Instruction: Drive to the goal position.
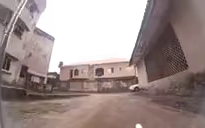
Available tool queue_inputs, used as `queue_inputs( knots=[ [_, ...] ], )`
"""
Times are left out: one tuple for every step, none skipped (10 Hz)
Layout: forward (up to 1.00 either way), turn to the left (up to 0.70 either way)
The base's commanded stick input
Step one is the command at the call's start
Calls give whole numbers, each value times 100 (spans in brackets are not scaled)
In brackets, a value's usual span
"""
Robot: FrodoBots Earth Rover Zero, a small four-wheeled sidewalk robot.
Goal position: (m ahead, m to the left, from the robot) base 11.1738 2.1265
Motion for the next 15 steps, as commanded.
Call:
queue_inputs(
  knots=[
    [84,3],
    [84,3],
    [84,3],
    [84,3],
    [84,3],
    [84,3],
    [84,3],
    [84,3],
    [84,3],
    [84,3],
    [84,3],
    [84,3],
    [84,3],
    [84,3],
    [84,3]
  ],
)
